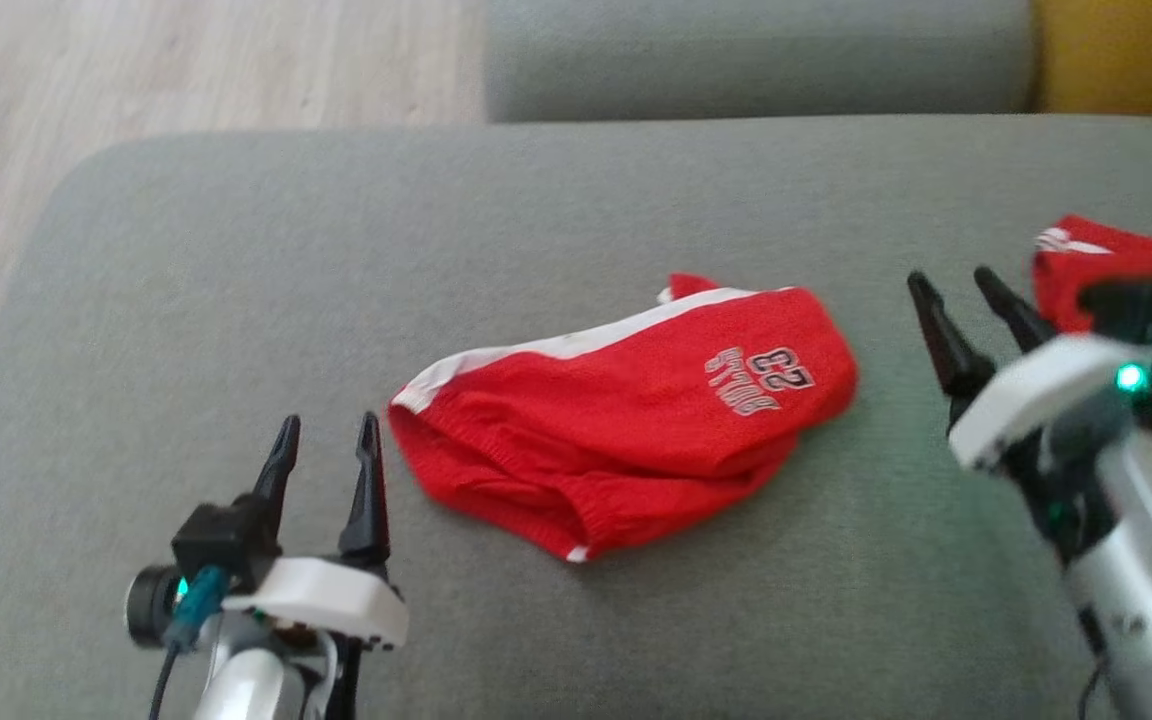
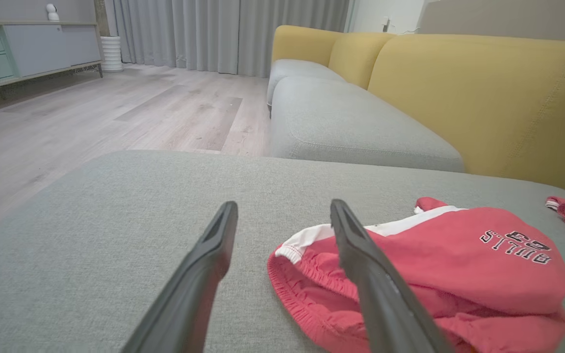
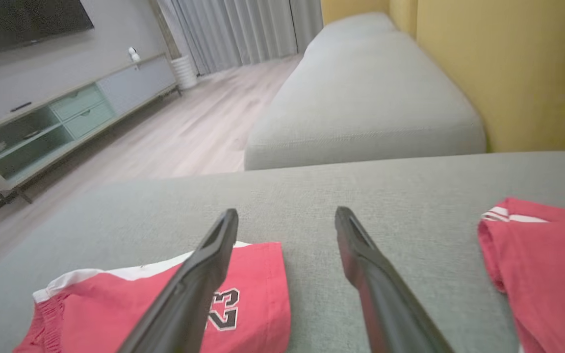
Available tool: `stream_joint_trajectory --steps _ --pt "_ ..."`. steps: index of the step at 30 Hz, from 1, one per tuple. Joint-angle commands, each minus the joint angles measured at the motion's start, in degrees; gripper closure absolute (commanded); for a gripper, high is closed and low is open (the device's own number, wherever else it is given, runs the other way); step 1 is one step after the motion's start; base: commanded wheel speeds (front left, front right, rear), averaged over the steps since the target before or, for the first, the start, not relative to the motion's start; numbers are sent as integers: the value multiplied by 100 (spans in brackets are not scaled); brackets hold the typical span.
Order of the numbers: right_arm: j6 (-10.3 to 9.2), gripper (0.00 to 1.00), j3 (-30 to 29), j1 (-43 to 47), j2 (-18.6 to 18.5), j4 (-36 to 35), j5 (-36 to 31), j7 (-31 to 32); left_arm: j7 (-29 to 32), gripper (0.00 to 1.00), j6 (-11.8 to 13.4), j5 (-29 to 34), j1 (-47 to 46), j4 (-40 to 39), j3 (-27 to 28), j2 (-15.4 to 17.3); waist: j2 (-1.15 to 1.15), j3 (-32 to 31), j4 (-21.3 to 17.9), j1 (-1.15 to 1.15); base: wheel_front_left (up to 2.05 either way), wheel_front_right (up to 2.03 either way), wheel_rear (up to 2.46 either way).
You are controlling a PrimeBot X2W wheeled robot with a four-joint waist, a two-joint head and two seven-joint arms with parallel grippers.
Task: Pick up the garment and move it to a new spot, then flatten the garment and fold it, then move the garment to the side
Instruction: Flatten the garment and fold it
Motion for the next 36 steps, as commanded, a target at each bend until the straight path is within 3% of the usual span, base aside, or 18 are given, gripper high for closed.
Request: stream_joint_trajectory --steps 1,7,12,24,25,26,27,30,36 --pt "39 0 155 -341 -115 -15 226 193 -71 0 -12 55 -396 -166 226 -13 0 266 278 0 0 0 0" --pt "39 0 540 -1489 -553 1079 1320 1694 -71 0 -106 144 -612 -88 197 -178 0 675 817 0 0 0 0" --pt "39 0 794 -2184 -781 2023 1861 2957 -71 0 -148 158 -732 -16 158 -265 0 900 1201 0 0 0 0" --pt "39 0 1001 -2705 -787 2958 2244 4040 -71 0 -111 145 -824 -11 152 -300 0 1141 1437 0 0 0 0" --pt "39 18 1015 -2707 -774 2954 2291 4083 -71 0 -102 131 -820 -11 151 -300 0 1142 1428 0 0 0 0" --pt "39 65 1008 -2706 -762 2929 2352 4069 -71 0 -90 119 -816 -11 152 -300 0 1137 1412 0 0 0 0" --pt "39 100 1005 -2684 -750 2908 2410 4049 -71 0 -79 110 -812 -4 155 -301 0 1119 1389 0 0 0 0" --pt "39 100 1074 -2582 -755 2723 2537 3942 -71 0 -72 108 -809 29 165 -301 0 1028 1296 0 0 0 0" --pt "39 100 1341 -2241 -888 1753 2798 3090 -71 0 -132 167 -754 124 272 -302 0 715 1016 0 0 0 0"
